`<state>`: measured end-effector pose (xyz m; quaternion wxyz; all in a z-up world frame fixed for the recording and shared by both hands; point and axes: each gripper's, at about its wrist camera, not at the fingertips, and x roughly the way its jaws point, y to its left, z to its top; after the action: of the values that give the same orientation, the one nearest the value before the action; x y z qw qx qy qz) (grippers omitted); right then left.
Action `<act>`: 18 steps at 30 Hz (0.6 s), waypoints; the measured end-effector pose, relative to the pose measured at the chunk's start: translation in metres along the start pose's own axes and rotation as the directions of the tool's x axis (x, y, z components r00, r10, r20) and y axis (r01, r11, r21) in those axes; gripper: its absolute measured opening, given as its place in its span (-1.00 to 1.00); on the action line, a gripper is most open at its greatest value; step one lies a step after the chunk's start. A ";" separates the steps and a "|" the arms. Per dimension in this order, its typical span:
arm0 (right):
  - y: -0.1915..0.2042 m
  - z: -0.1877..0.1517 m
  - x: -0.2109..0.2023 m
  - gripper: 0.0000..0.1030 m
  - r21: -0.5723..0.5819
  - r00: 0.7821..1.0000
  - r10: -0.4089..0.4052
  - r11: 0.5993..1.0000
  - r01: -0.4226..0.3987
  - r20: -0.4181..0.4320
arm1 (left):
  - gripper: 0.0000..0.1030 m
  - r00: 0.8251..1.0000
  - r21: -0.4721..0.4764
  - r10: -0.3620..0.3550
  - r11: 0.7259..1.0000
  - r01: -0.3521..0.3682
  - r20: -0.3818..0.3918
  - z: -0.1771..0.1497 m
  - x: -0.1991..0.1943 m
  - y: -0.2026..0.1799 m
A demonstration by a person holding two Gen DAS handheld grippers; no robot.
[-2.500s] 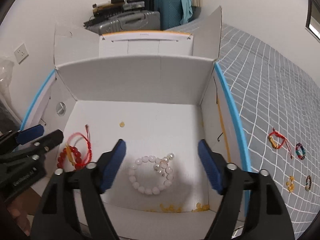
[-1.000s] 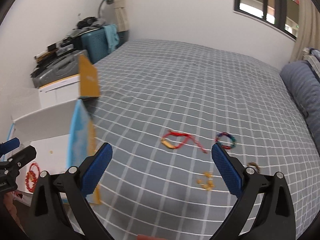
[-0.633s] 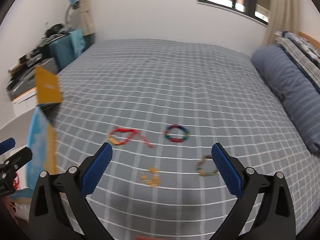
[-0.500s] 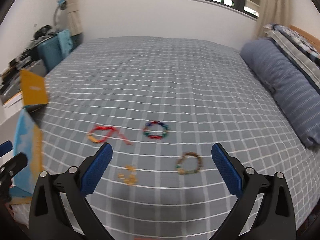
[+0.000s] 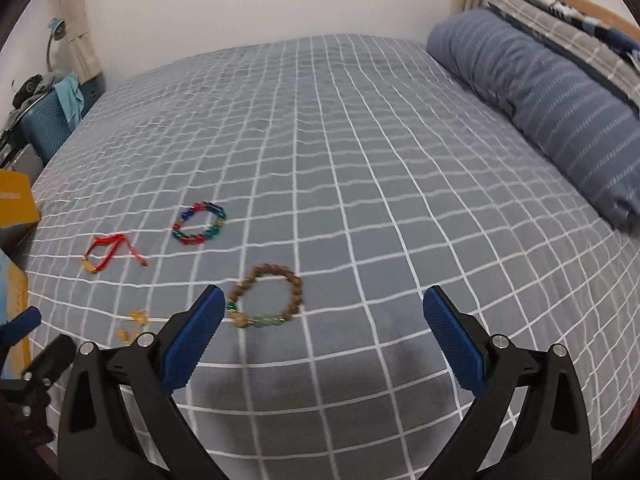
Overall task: Organize jewelry
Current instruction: 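Move both tools back over the remaining bracelets on the bed, then grasp the yellow amber beads with the left tool while the right tool grasps the brown wooden bracelet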
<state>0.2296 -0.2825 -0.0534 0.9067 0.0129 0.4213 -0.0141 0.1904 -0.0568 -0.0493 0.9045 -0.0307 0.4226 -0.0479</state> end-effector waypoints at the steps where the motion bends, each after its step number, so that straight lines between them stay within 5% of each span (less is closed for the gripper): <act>1: -0.001 -0.001 0.004 0.85 -0.003 1.000 -0.004 1.000 0.004 -0.003 | 0.89 1.000 0.006 0.005 1.000 -0.005 -0.005 -0.001 0.008 -0.004; 18: 0.003 -0.003 0.055 0.49 -0.008 0.997 0.018 1.000 -0.019 -0.081 | 0.89 1.000 0.032 0.018 0.999 -0.017 -0.019 -0.012 0.059 -0.024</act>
<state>0.2628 -0.2797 -0.0973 0.8891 0.0133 0.4575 -0.0032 0.2176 -0.0873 -0.0996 0.9011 -0.0123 0.4308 -0.0470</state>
